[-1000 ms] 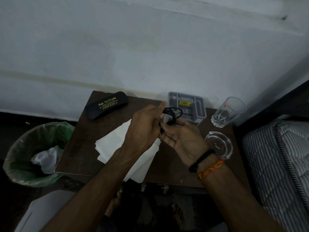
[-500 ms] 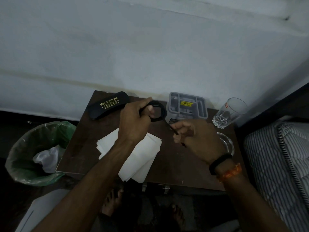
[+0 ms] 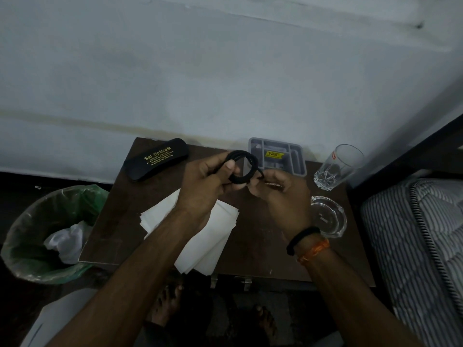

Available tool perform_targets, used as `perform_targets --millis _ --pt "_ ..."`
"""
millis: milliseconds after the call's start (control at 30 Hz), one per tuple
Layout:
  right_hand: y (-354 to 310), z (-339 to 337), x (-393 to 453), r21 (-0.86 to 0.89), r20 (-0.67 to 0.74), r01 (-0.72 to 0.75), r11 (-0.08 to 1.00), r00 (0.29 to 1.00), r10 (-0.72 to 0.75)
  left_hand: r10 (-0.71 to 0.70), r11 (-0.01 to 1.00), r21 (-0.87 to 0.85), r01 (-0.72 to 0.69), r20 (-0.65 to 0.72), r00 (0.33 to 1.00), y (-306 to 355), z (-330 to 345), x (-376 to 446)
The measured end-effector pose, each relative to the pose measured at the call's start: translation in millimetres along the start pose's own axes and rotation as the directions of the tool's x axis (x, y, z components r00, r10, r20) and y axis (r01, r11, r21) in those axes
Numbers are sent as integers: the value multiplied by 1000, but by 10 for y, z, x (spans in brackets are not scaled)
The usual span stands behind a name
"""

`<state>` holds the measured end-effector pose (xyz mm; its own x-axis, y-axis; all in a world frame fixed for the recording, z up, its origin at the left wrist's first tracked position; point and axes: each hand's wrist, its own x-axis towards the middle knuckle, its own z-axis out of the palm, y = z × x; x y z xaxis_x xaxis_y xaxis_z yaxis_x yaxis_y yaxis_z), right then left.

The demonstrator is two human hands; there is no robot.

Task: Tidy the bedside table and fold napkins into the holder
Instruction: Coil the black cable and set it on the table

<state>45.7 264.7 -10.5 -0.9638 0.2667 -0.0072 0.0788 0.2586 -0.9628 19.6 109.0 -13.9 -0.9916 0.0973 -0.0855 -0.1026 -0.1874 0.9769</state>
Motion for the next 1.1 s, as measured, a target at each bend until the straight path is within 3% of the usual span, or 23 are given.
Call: perform_targets --millis 67,100,267,400,567,833,1000,1100 --pt "-46 31 -16 320 49 -138 937 990 129 26 998 58 -26 -5 1000 4 24 -14" --pt "-67 42 -27 400 59 -174 900 985 164 47 993 105 -45 -17 999 2 34 -16" --pt "-87 55 -22 560 105 -284 778 956 273 190 933 321 -166 -45 981 -35 49 -14" --pt "-76 49 -9 540 206 -401 740 915 347 238 931 305 -202 -86 968 -31 62 -20" --pt "-114 51 -3 467 321 -519 716 854 409 164 959 253 -126 -135 977 -82 60 -12" --pt "-206 126 -70 493 300 -434 754 899 320 212 953 267 -145 -241 947 -102 124 -52" --pt "-198 174 -111 352 253 -323 878 936 243 113 979 184 -90 -117 987 -72 70 -45" --pt "-148 126 -78 352 249 -347 869 930 270 77 947 310 -82 27 997 -30 36 -9"
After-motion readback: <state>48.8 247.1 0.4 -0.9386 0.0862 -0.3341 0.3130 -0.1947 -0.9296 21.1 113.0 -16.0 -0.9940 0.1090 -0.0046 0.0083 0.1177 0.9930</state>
